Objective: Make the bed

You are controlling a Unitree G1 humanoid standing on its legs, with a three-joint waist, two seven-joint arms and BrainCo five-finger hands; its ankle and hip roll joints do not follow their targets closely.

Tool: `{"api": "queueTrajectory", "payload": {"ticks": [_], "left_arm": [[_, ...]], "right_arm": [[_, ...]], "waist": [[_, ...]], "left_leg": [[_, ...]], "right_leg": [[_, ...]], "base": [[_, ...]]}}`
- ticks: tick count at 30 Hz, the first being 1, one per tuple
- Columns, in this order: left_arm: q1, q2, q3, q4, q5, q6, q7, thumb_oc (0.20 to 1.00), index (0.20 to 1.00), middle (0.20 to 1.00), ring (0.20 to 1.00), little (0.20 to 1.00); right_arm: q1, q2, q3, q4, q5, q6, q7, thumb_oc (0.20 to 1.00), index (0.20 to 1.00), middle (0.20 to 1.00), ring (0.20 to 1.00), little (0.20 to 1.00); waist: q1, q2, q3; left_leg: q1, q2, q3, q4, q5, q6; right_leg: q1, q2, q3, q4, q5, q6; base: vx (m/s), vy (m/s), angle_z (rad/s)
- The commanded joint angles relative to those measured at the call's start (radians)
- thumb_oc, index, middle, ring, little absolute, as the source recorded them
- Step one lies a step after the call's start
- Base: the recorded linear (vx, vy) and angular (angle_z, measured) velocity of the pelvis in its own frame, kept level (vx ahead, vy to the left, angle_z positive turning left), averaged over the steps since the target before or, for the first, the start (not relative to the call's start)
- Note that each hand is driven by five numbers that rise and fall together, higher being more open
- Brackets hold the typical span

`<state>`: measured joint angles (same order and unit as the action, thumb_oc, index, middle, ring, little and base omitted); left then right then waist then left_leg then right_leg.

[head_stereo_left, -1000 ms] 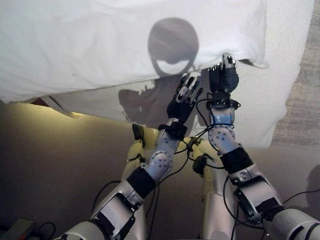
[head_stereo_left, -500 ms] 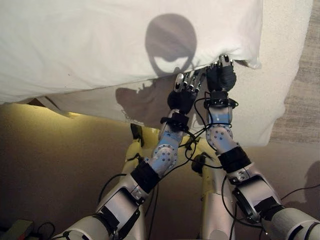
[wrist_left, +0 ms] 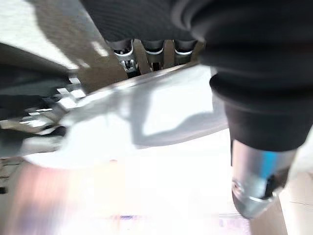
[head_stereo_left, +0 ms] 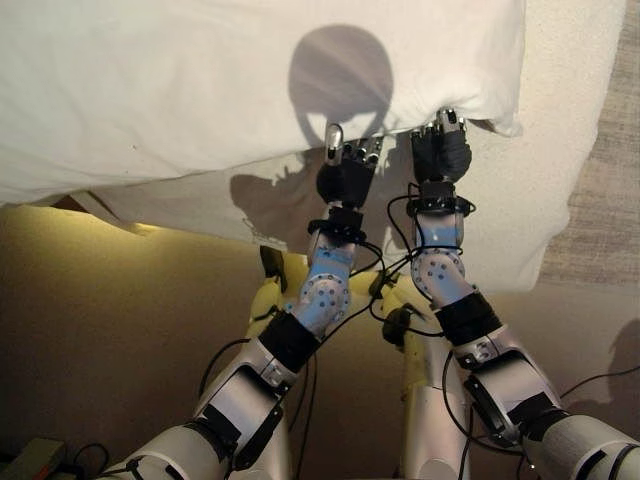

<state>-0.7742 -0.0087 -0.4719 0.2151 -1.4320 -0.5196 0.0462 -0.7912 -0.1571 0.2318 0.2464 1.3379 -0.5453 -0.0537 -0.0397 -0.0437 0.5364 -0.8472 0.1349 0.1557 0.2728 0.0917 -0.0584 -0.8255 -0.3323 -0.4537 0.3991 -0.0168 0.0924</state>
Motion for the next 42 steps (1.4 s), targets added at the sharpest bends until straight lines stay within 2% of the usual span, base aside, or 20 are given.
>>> {"api": "queueTrajectory", "payload": {"ticks": [1, 14, 24, 31, 32, 38, 40, 41, 42], "left_arm": [[-0.045, 0.001, 0.032, -0.113, 0.084, -0.061, -0.005, 1.0, 1.0, 1.0, 1.0, 1.0], [-0.011, 0.08, 0.168, -0.107, 0.128, -0.126, 0.053, 1.0, 1.0, 1.0, 1.0, 1.0], [0.07, 0.2, 0.333, -0.076, 0.173, -0.156, 0.108, 1.0, 1.0, 1.0, 1.0, 1.0], [0.08, 0.283, 0.392, -0.052, 0.208, -0.149, 0.127, 1.0, 1.0, 1.0, 1.0, 1.0], [0.079, 0.314, 0.409, -0.033, 0.223, -0.143, 0.133, 1.0, 1.0, 1.0, 1.0, 1.0], [0.091, 0.361, 0.455, -0.014, 0.255, -0.138, 0.137, 1.0, 1.0, 1.0, 1.0, 1.0], [0.093, 0.37, 0.461, -0.011, 0.268, -0.137, 0.146, 0.542, 0.542, 0.542, 0.542, 0.542], [0.088, 0.388, 0.469, -0.007, 0.281, -0.14, 0.156, 0.2, 0.2, 0.2, 0.2, 0.2], [0.085, 0.397, 0.474, -0.003, 0.289, -0.141, 0.159, 0.2, 0.2, 0.2, 0.2, 0.2]], "right_arm": [[-0.006, -0.012, -0.064, -0.07, -0.024, -0.057, 0.041, 0.2, 0.2, 0.2, 0.2, 0.2], [0.016, -0.023, -0.081, -0.079, -0.038, -0.053, 0.038, 0.2, 0.2, 0.2, 0.2, 0.2], [0.042, -0.042, -0.109, -0.086, -0.042, -0.048, 0.039, 0.2, 0.2, 0.2, 0.2, 0.2], [0.053, -0.068, -0.118, -0.092, -0.052, -0.037, 0.041, 0.2, 0.2, 0.2, 0.2, 0.2], [0.053, -0.078, -0.122, -0.09, -0.054, -0.034, 0.042, 0.2, 0.2, 0.2, 0.2, 0.2], [0.063, -0.093, -0.123, -0.087, -0.058, -0.021, 0.055, 0.2, 0.2, 0.2, 0.2, 0.2], [0.068, -0.097, -0.122, -0.088, -0.062, -0.018, 0.056, 0.2, 0.2, 0.2, 0.2, 0.2], [0.071, -0.104, -0.118, -0.084, -0.07, -0.013, 0.053, 0.2, 0.2, 0.2, 0.2, 0.2], [0.072, -0.107, -0.118, -0.083, -0.072, -0.011, 0.053, 0.2, 0.2, 0.2, 0.2, 0.2]], "waist": [[0.014, -0.002, -0.016], [0.026, 0.004, -0.016], [0.044, 0.017, -0.016], [0.05, 0.024, -0.016], [0.052, 0.028, -0.016], [0.049, 0.034, -0.016], [0.049, 0.034, -0.016], [0.048, 0.036, -0.016], [0.047, 0.037, -0.016]], "left_leg": [[0.025, -0.009, -0.001, 0.041, -0.122, -0.009], [0.016, -0.007, -0.004, 0.053, -0.127, -0.008], [0.007, -0.007, -0.007, 0.069, -0.132, -0.007], [0.0, -0.01, -0.017, 0.076, -0.131, -0.005], [0.0, -0.011, -0.017, 0.079, -0.131, -0.005], [0.0, -0.013, -0.014, 0.089, -0.135, -0.003], [0.004, -0.014, -0.014, 0.087, -0.135, -0.002], [0.007, -0.014, -0.013, 0.087, -0.134, -0.002], [0.008, -0.015, -0.012, 0.088, -0.134, -0.002]], "right_leg": [[-0.033, 0.003, 0.038, -0.017, 0.097, 0.117], [-0.04, 0.0, 0.035, -0.003, 0.091, 0.115], [-0.05, -0.004, 0.034, 0.017, 0.084, 0.113], [-0.054, -0.004, 0.04, 0.025, 0.08, 0.112], [-0.055, -0.004, 0.043, 0.027, 0.078, 0.11], [-0.059, -0.005, 0.057, 0.037, 0.074, 0.107], [-0.058, -0.005, 0.06, 0.039, 0.073, 0.107], [-0.058, -0.005, 0.065, 0.043, 0.072, 0.106], [-0.059, -0.005, 0.068, 0.047, 0.071, 0.105]], "base": [[0.0, 0.0, 0.0], [0.0, 0.0, 0.0], [0.0, 0.0, 0.0], [0.0, 0.0, 0.0], [0.0, 0.0, 0.0], [0.0, 0.034, 0.0], [0.0, 0.0, 0.0], [-0.01, 0.03, 0.0], [0.0, 0.0, 0.0]]}}
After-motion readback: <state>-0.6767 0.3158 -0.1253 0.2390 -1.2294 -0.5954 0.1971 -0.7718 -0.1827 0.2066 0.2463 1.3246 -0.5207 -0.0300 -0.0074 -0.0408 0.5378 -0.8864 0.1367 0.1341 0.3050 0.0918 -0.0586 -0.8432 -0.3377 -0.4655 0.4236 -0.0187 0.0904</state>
